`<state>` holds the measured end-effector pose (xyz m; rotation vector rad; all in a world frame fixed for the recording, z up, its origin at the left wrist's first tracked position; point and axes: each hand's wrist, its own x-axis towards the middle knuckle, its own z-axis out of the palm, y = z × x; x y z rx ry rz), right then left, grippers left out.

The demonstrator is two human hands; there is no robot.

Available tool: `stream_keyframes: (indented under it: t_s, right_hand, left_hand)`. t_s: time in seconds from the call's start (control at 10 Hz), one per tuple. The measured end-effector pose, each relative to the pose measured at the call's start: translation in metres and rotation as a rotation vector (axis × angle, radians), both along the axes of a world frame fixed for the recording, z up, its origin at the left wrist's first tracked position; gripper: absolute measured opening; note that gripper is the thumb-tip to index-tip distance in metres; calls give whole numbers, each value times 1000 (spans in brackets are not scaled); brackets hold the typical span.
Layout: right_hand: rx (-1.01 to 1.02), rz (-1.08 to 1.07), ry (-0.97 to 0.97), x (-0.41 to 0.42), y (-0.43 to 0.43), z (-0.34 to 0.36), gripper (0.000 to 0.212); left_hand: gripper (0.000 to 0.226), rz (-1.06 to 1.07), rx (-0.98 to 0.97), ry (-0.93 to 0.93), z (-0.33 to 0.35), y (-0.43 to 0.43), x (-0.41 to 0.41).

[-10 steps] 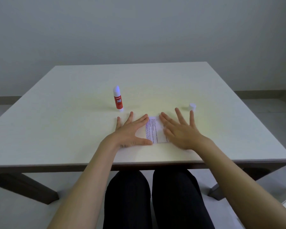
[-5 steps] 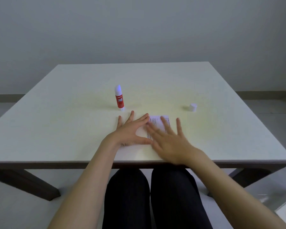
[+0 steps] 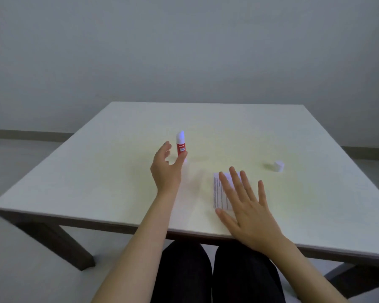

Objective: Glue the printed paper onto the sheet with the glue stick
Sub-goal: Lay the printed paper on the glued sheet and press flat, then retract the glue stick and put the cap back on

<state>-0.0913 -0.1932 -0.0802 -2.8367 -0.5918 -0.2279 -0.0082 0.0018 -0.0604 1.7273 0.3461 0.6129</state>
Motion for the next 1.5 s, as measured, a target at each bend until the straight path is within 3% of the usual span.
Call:
stream_keyframes:
  t_s: [0.1,0.2,0.4,0.5,0.6,0.7,0.8,0.9,1.0,1.1,1.2,1.3,1.4,1.5]
  right_hand:
    - [110,-18,-42,-3,-2,1,76]
    - [229,-28,-139,-5,-3,-1,68]
    - [300,24,-292,3,1,1,43]
    - [537,-9,-141,14,18,19,44]
    - [1183,-237,293,35,30,46,41]
    - [1584,-311,905,45,26,57,60]
    - [1763,-167,1054,42,23,58,51]
    - [1777,-85,799,38,27,55,26]
    - [1197,-149,-1,28,35,43,10]
    - [693,-190,-407,27,33,33,19]
    - [1125,-234,178,29,30,48,41]
    - [1622,-150,1016,34,22,57,57]
    - [1744,-137,978,33,23,57,35]
    - [955,-159,2,26,31,42,15]
  left_hand:
    - [63,17,71,151,-1,-5,24]
    - [20,68,135,117,-2,-10,33]
    - [24,-11,27,20,13,-23,14]
    - [22,-131,-160,-36,22,-44,-6]
    - [12,-291,-358,-83,36,-61,-21]
    - [10,-372,-388,-68,48,-66,-32]
    - [13,-418,-406,-80,56,-64,-38]
    - [20,-405,-425,-77,58,-63,-40]
    - [11,-375,-457,-75,56,-64,-42]
    - [8,-371,-437,-69,51,-66,-43]
    - [15,-350,-450,-55,50,-63,-43]
    - [14,-374,-467,-57,51,-62,-45]
    - [13,-394,-473,-54,51,-63,-44]
    - [9,-377,-483,-48,52,-63,-43]
